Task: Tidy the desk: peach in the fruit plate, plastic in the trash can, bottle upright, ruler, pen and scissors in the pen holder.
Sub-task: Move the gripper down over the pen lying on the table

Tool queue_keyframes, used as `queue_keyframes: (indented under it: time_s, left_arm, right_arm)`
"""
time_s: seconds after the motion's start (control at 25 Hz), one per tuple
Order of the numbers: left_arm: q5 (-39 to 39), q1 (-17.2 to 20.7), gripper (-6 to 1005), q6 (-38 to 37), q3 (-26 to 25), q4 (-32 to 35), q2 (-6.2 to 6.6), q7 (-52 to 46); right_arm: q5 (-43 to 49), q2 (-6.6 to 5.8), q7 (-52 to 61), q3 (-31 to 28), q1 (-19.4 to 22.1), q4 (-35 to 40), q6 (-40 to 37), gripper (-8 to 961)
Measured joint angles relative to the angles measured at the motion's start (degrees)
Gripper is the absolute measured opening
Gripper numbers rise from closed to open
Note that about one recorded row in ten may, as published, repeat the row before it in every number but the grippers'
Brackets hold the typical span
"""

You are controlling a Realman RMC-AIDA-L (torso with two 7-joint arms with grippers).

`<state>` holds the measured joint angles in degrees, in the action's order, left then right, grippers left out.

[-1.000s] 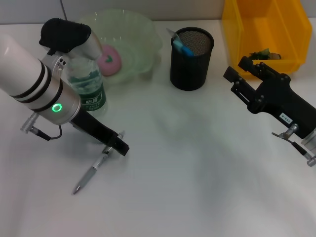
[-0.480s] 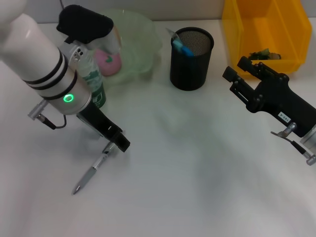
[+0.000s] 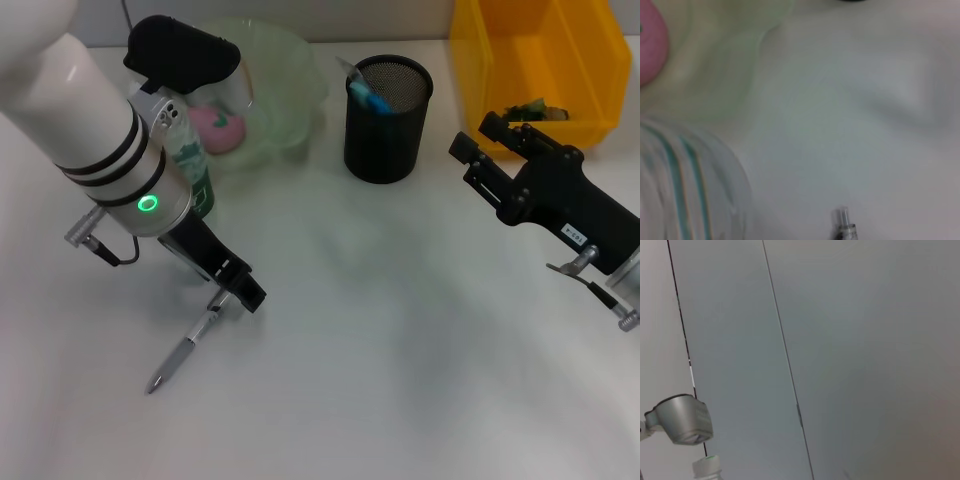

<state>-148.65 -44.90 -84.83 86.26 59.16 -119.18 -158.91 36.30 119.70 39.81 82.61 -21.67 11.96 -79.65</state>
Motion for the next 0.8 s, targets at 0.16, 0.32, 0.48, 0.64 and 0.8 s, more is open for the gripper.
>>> queue_keyframes:
  time_s: [0.16, 0.32, 0.48, 0.64, 0.8]
  left_arm:
    - [-0.02, 0.00, 736, -0.02, 0.15, -0.04, 0.00, -0.04]
    - [-0.04, 0.05, 736, -0.03, 0.21, -0.11, 0.00, -0.05]
    - [-0.18, 0.02, 736, -0.29, 0.49, -0.21, 0.00, -0.08]
    - [-0.70, -0.34, 736, -0.66, 1.34, -0.19, 0.00, -0.08]
    - [-1.42, -0.83, 735, -1.18, 1.57, -0.20, 0.00, -0.14]
  right_arm:
    - [0.00, 0.00, 0.00, 0.00, -0.33, -0.05, 0.16, 483]
    - [0.00, 0.00, 0.00, 0.00, -0.38, -0.01, 0.67, 484]
    - [-0.01, 0.00, 0.00, 0.00, -0.41, 0.02, 0.88, 484]
    - [-0.44, 0.00, 0.00, 0.00, -0.76, 0.01, 0.93, 484]
    - [-0.76, 0.00, 0.00, 0.00, -0.98, -0.12, 0.96, 484]
